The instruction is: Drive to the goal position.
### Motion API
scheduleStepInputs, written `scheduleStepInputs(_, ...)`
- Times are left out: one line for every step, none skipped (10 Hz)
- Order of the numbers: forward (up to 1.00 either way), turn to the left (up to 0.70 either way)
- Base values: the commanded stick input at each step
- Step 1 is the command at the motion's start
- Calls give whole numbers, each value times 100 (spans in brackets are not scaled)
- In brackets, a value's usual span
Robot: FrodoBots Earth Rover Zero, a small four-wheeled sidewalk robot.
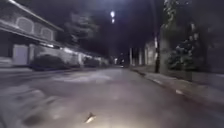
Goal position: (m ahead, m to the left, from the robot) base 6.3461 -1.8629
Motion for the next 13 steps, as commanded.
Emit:
scheduleStepInputs(50, 0)
scheduleStepInputs(50, 0)
scheduleStepInputs(50, 0)
scheduleStepInputs(50, 0)
scheduleStepInputs(50, 0)
scheduleStepInputs(50, 0)
scheduleStepInputs(50, 0)
scheduleStepInputs(50, 0)
scheduleStepInputs(50, 0)
scheduleStepInputs(50, 0)
scheduleStepInputs(50, 0)
scheduleStepInputs(50, 0)
scheduleStepInputs(50, 0)
